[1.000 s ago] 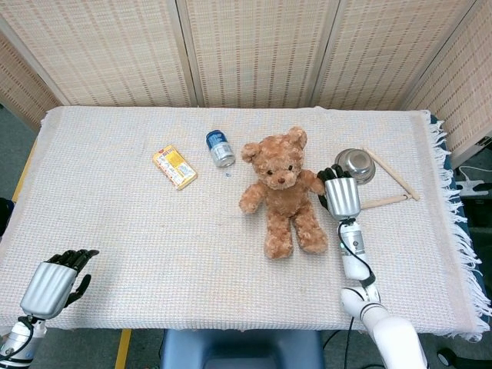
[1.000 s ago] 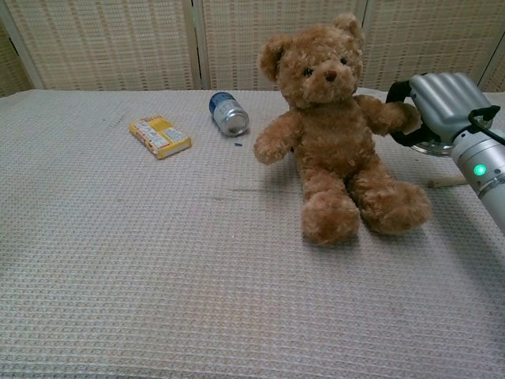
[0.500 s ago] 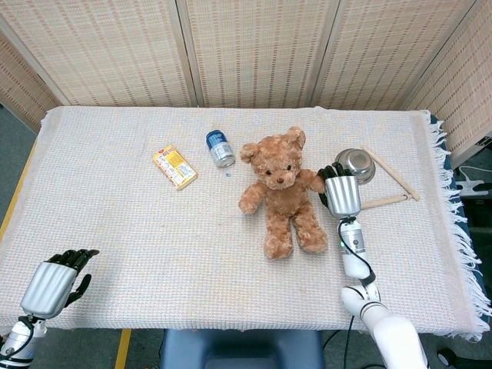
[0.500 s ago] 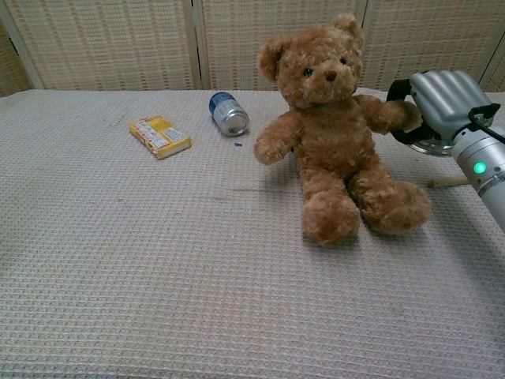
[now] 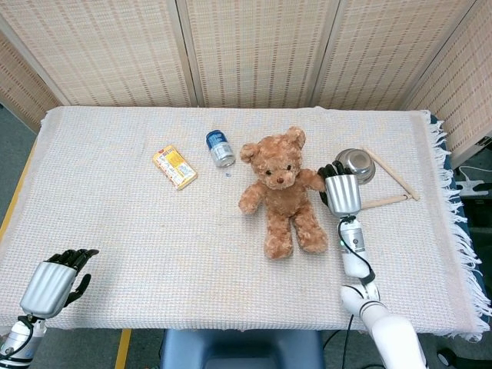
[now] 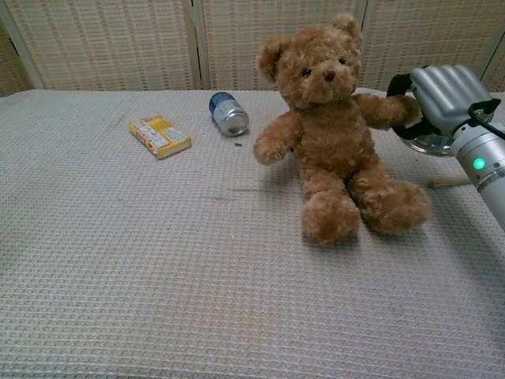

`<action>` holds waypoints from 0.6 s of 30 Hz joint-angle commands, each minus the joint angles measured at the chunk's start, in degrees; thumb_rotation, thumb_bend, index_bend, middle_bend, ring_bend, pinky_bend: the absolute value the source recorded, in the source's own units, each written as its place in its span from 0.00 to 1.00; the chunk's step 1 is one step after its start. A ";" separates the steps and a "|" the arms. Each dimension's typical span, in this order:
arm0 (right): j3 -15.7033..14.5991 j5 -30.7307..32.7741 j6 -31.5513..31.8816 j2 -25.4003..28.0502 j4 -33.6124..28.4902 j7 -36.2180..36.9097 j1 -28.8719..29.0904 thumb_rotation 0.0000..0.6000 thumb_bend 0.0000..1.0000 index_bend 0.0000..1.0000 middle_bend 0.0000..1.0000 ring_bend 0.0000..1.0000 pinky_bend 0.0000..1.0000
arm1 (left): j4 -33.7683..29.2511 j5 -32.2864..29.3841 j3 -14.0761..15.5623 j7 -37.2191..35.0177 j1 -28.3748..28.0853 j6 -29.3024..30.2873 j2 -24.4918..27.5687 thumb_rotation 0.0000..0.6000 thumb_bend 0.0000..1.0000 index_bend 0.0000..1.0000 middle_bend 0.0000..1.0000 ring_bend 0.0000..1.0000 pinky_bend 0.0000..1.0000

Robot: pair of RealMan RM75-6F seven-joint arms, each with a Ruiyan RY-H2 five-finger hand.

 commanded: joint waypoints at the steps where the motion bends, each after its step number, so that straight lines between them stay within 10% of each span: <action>1: 0.45 0.25 1.17 0.44 -0.51 0.08 0.29 1.00 0.27 0.46 0.41 0.27 0.51 | -0.03 0.01 0.02 0.06 -0.01 -0.04 -0.01 1.00 0.44 0.27 0.35 0.36 0.56; 18: -1.49 -1.16 1.02 0.88 -1.38 1.97 -1.89 1.00 0.27 0.31 0.38 0.21 0.51 | 0.03 0.05 0.08 0.26 -0.09 -0.20 -0.09 1.00 0.44 0.27 0.35 0.36 0.56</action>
